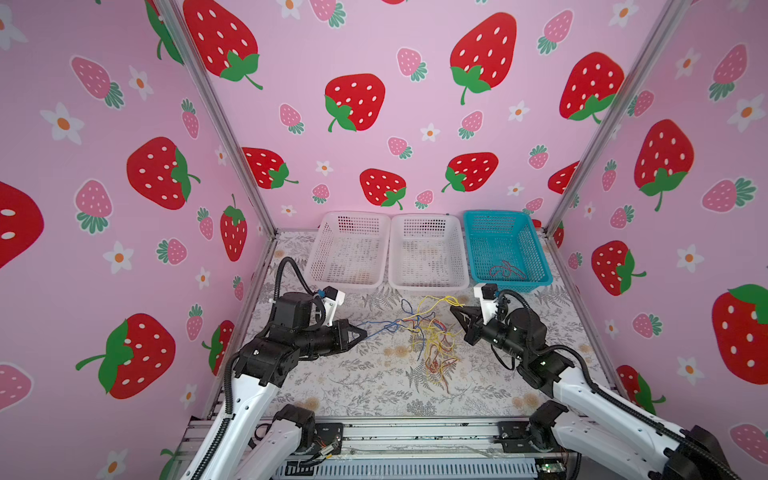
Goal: Untangle the cables
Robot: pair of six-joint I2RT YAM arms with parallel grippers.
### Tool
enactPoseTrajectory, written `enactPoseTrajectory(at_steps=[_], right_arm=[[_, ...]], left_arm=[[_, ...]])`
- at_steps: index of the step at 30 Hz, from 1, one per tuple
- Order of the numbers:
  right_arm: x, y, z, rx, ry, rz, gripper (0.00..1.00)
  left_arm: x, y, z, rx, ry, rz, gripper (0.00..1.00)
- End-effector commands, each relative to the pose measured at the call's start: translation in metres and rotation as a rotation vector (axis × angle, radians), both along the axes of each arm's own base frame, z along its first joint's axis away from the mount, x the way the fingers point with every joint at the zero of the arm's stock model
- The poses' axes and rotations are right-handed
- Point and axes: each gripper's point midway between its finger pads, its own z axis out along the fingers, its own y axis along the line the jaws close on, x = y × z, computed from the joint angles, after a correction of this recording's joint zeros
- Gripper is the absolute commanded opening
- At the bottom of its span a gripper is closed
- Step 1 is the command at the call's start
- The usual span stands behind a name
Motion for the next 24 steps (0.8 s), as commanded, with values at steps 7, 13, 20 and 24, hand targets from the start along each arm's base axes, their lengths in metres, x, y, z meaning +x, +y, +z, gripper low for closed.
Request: enactPoseTrajectory(at_steps=[7,13,20,24], right_arm=[[-0.013,0.051,0.034,0.018,-0.128,0.085,0.00],[0.008,0.060,0.037,0.024,-0.109,0.018,0.00],[0.025,0.075,0.045,0.045,-0.094,-0.006,0.00],[0.039,0.079,0.042,0.036,-0.078,-0.054,0.00]], left_arm=[[-0.007,-0.013,-0.010,-0.068,0.038,-0.063,0.00],[-0.013,-0.021,-0.016,-0.056,0.037,-0.114,0.00],[-0.022,-0.031,-0.027,-0.032,0.049,-0.172,0.00],[-0.033,-0.036,-0.018,-0.043,0.018,-0.213,0.00]])
